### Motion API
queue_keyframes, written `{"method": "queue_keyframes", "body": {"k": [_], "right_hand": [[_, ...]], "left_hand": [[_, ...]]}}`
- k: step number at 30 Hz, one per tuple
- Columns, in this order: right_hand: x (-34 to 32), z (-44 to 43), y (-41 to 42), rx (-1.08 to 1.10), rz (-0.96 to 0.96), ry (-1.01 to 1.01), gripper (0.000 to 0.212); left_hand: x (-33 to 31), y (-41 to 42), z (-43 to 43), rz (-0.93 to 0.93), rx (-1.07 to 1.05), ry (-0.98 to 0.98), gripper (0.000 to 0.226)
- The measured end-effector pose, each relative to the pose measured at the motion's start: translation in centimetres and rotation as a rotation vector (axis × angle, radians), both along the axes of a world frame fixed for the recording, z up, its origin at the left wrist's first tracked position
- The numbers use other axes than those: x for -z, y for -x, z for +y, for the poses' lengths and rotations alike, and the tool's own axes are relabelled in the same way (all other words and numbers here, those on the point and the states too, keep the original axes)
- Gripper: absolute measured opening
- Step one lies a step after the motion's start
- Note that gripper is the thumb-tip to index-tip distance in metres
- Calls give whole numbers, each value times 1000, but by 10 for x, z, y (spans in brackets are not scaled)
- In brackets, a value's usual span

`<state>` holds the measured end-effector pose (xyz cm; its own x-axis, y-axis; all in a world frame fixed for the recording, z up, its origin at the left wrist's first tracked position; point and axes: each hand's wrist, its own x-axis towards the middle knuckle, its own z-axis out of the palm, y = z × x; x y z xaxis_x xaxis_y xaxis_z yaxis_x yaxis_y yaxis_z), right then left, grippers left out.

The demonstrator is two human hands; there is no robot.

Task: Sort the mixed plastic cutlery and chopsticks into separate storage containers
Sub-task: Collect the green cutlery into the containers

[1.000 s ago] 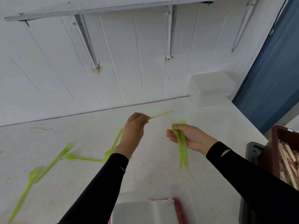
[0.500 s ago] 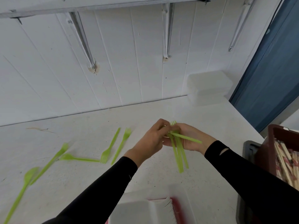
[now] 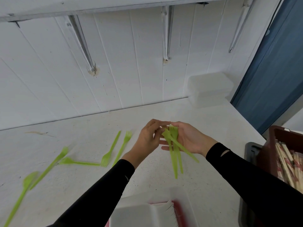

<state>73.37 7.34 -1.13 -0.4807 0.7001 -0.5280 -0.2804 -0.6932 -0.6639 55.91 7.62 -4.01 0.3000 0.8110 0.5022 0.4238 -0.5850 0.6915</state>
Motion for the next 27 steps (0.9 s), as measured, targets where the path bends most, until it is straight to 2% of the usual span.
{"method": "queue_keyframes", "body": {"k": [2,4,6,9,11,13,14,15,18,20,21,23,25,27], "right_hand": [[-1,-3,4,-85,19,-10,48],[-2,-5,6,-137,28,-8,47],[-4,-5,7,-163,1,-9,31],[-2,-4,9,-106,-114,-44,12],[1,-4,10,-60,-170,-55,5],[2,-3,9,2,-185,-42,7],[3,-2,9,39,-187,-34,8],[3,-2,9,59,-201,-29,8],[8,2,9,64,-307,-65,11],[11,3,8,66,-361,-80,10],[12,3,8,70,-373,-74,9],[14,3,8,76,-366,-57,6],[15,3,8,67,-342,-46,5],[16,2,9,52,-328,-31,13]], "left_hand": [[-1,-1,-1,-45,-5,106,34],[3,0,1,-24,-72,79,37],[8,2,5,71,-157,-5,39],[4,7,12,164,-218,-118,29],[-5,22,18,145,-309,-91,25],[-12,50,24,157,-429,102,19],[-12,66,27,239,-462,238,22],[-12,83,27,376,-480,388,32],[-10,113,12,816,-514,780,85],[-3,123,-1,947,-522,907,108],[2,126,-6,943,-513,941,110],[13,130,-13,855,-483,963,97],[19,130,-13,729,-477,946,69],[18,127,-11,671,-498,914,46]]}}
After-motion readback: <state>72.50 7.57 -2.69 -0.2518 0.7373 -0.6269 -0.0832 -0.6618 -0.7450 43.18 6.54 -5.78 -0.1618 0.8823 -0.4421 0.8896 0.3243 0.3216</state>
